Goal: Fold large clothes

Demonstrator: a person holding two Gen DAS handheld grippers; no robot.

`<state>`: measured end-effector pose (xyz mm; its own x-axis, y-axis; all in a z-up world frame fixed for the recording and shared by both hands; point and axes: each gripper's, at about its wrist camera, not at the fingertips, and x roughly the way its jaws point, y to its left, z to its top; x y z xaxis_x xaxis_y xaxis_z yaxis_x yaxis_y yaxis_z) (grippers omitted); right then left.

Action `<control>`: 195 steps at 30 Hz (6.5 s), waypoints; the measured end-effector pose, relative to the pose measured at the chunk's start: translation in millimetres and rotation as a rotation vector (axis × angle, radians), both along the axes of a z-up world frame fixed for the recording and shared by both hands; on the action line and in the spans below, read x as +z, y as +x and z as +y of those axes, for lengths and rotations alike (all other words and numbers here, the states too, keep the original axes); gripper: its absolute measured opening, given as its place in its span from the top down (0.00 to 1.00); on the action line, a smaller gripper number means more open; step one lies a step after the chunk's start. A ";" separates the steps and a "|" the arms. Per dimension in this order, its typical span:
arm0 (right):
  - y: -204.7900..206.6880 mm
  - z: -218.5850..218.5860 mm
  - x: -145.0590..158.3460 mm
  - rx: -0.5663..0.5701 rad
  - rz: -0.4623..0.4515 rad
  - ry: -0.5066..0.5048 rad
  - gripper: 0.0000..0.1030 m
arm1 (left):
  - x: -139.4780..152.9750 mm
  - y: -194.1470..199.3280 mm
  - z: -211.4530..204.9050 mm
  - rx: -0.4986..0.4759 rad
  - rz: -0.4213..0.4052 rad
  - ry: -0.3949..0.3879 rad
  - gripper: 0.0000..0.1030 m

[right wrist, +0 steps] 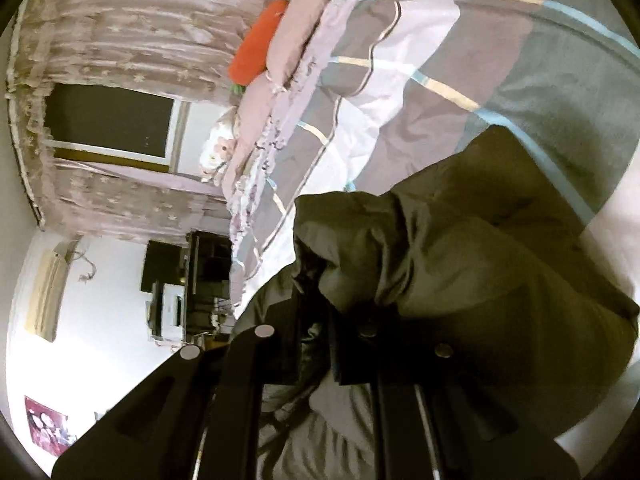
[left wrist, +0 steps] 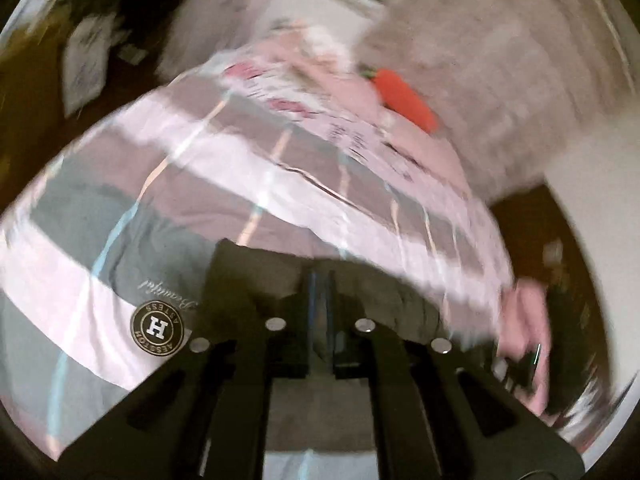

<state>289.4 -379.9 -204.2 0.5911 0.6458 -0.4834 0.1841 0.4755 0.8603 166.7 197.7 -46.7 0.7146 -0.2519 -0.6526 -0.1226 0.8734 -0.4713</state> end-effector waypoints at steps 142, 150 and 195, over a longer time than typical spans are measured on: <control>-98.3 195.2 3.7 0.353 0.031 -0.980 0.21 | -147.3 31.1 -212.9 -0.150 0.233 0.338 0.37; -165.4 187.9 84.8 0.178 -0.186 -0.997 0.01 | -61.4 -50.4 -202.6 -0.041 -0.011 0.490 0.02; -286.4 224.7 132.5 0.014 -0.451 -1.098 0.01 | -4.5 -182.5 -195.1 -0.065 -0.135 0.463 0.02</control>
<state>3.0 -155.2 -71.7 0.8464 0.0228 -0.5321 -0.0419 0.9988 -0.0238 -15.8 2.7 -51.2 0.7931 -0.0043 -0.6091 -0.0249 0.9989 -0.0394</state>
